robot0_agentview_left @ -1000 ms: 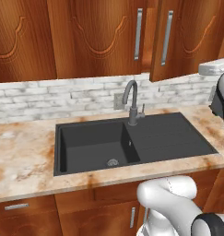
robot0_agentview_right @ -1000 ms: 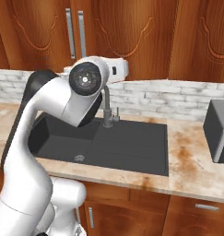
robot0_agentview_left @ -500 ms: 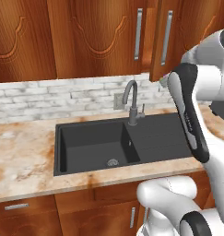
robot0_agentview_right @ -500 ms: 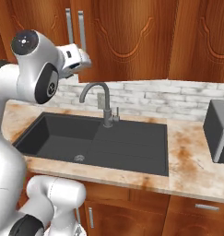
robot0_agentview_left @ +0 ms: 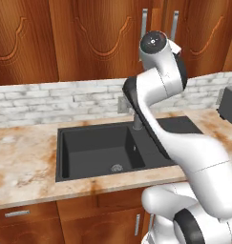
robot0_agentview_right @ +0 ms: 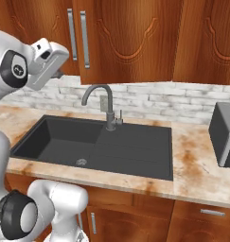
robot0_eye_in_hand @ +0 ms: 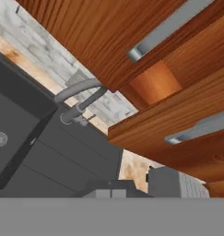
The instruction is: Move the shaker and mayonnaise from the cabinet to the dining counter.
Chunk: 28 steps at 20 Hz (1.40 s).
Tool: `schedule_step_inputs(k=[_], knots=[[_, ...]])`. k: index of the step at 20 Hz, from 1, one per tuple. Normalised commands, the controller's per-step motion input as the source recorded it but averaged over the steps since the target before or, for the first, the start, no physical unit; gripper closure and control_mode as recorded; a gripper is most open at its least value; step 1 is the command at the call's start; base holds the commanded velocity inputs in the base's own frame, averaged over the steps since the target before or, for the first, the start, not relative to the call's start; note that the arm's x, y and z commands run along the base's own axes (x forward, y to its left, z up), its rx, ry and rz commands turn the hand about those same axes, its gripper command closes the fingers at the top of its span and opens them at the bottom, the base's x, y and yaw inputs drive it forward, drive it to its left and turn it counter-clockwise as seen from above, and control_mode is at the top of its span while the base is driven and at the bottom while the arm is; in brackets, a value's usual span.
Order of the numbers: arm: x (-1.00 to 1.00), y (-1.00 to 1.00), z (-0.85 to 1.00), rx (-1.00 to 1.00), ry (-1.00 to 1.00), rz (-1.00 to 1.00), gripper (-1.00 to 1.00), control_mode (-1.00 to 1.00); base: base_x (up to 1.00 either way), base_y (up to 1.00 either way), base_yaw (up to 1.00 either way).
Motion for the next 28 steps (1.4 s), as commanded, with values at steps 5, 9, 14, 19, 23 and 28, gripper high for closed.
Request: schedule_step_inputs(k=[5, 9, 14, 19, 23, 28], knots=[[0.41, 0.04, 0.0, -0.17, 0.0, -0.14, 1.0, -1.0, 0.0, 0.0, 0.0], [0.31, 0.0, 0.0, -0.1, -0.06, -0.13, 1.0, -1.0, 0.0, 0.0, 0.0], [0.22, 0.0, 0.0, -0.06, -0.1, -0.11, 1.0, -1.0, 0.0, 0.0, 0.0], [0.24, 0.0, 0.0, -0.04, -0.11, -0.04, 1.0, -1.0, 0.0, 0.0, 0.0], [0.25, -0.1, 0.0, -0.05, -0.07, 0.0, 1.0, -1.0, 0.0, 0.0, 0.0], [0.21, -0.22, 0.0, -0.06, -0.02, 0.0, 1.0, -1.0, 0.0, 0.0, 0.0]])
